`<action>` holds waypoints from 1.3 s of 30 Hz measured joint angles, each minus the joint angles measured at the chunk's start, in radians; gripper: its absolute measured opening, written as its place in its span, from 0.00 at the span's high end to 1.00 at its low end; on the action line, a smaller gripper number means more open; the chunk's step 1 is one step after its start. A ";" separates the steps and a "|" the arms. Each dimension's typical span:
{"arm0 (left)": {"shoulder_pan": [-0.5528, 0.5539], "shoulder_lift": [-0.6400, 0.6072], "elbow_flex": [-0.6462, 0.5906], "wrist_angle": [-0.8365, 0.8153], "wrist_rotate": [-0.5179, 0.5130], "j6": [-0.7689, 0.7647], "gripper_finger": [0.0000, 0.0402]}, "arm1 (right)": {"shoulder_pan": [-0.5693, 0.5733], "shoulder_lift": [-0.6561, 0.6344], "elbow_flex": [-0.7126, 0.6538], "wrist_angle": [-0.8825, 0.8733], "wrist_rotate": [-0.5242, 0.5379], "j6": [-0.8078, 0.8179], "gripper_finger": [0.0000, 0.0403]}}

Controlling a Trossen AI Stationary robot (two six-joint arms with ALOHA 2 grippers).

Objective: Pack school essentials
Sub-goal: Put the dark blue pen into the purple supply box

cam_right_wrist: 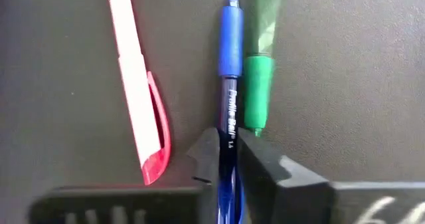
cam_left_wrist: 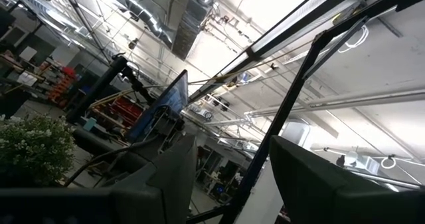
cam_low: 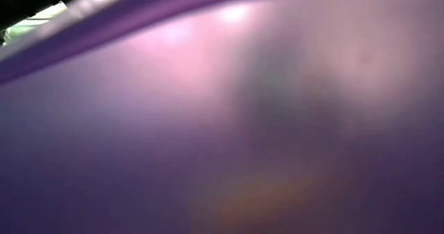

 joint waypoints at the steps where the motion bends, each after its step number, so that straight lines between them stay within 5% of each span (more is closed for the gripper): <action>1: 0.000 0.000 0.000 0.000 0.000 0.000 0.56 | 0.000 0.000 0.000 -0.001 0.000 -0.012 0.95; 14: 0.000 0.000 0.000 0.000 0.000 -0.005 0.56 | 0.019 -0.092 0.090 -0.179 -0.148 -0.028 0.96; 22: 0.000 0.000 0.000 0.001 -0.001 -0.008 0.56 | 0.113 -0.217 0.101 -0.180 -0.345 -0.205 0.97; 30: 0.000 0.001 0.000 0.000 -0.001 -0.008 0.56 | 0.284 -0.220 0.082 -0.033 -0.393 -0.428 0.97; 39: 0.000 0.006 0.000 0.001 -0.004 -0.011 0.56 | 0.404 -0.105 0.087 0.095 -0.434 -0.444 0.97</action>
